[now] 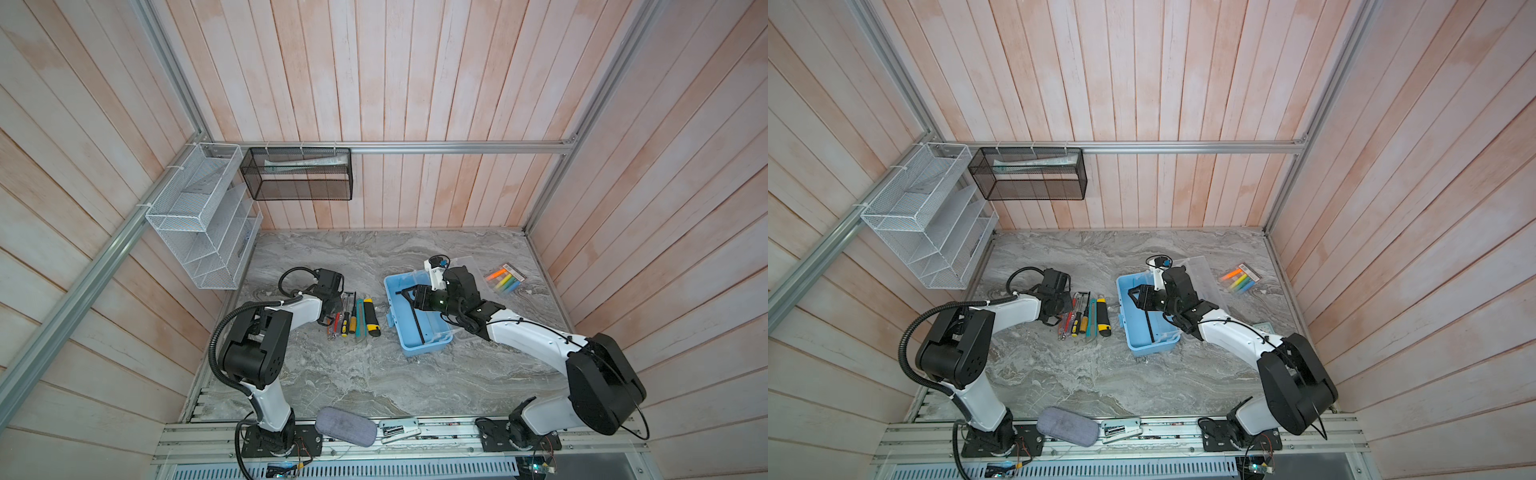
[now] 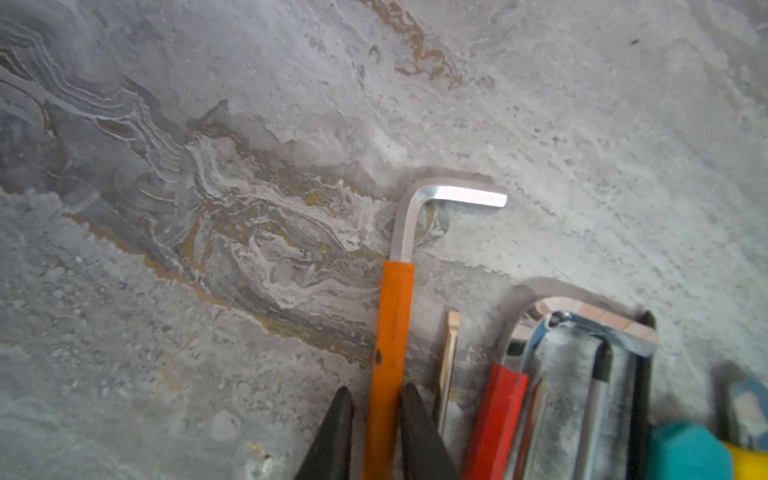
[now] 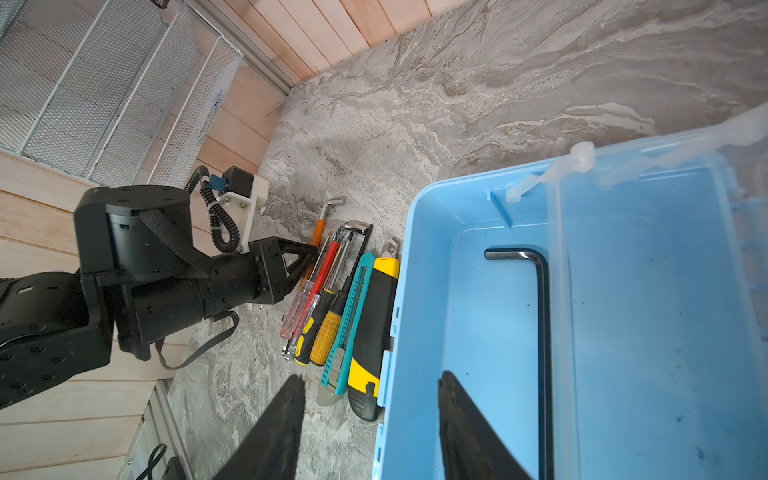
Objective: Pack the tool kit
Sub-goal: 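Close the left gripper on the orange-handled hex key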
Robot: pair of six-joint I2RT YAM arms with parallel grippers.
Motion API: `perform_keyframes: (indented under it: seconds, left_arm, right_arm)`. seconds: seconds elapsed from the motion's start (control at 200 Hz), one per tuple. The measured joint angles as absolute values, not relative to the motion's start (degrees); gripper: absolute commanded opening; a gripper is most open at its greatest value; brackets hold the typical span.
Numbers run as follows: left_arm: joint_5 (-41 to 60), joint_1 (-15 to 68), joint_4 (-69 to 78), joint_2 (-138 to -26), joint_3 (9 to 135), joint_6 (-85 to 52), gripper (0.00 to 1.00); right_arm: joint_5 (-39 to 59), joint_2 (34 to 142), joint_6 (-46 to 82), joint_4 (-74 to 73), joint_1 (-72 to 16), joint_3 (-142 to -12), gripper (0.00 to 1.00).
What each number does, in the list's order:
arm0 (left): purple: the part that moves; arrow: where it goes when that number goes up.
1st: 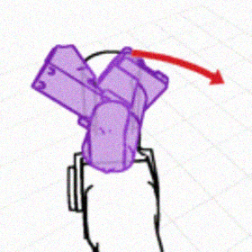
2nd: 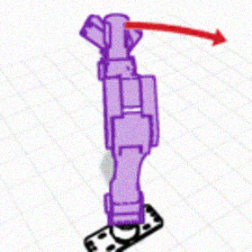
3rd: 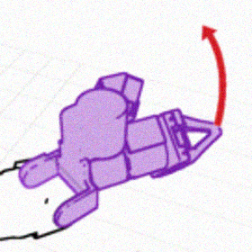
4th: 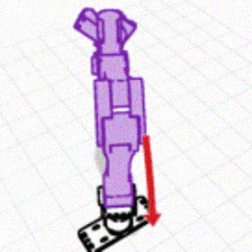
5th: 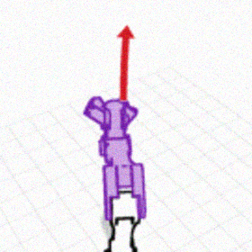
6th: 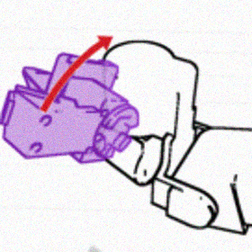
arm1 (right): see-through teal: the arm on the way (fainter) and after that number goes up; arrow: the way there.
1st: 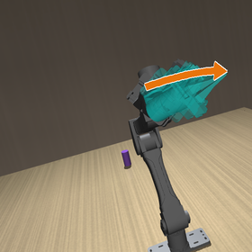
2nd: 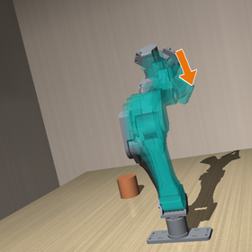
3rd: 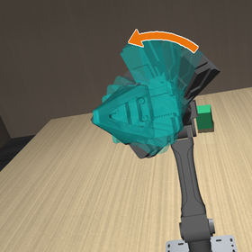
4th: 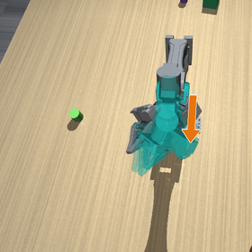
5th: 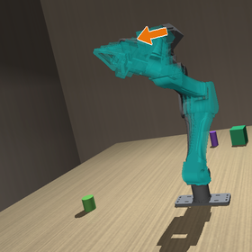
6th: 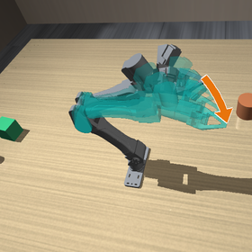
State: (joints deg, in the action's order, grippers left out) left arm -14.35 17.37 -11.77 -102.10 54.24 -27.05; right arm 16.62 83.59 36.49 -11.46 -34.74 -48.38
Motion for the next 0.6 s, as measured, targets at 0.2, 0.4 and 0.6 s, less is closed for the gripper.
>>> perform_keyframes:
  seconds: [0.2,0.4,0.6]
  left_arm:
    - [-16.86,18.44,-12.73,-102.96,55.22,-27.14,0.14]
    - [-19.00,19.53,-13.87,-103.07,55.46,-27.16,0.00]
    - [-20.73,19.68,-15.92,-103.07,56.01,-26.98,0.00]
  right_arm:
    - [17.17,83.85,36.51,-12.34,-34.74,-48.38,0.51]
    - [17.69,84.31,36.64,-12.43,-34.74,-48.38,0.51]
    - [17.89,84.31,36.93,-12.47,-34.68,-48.38,0.51]
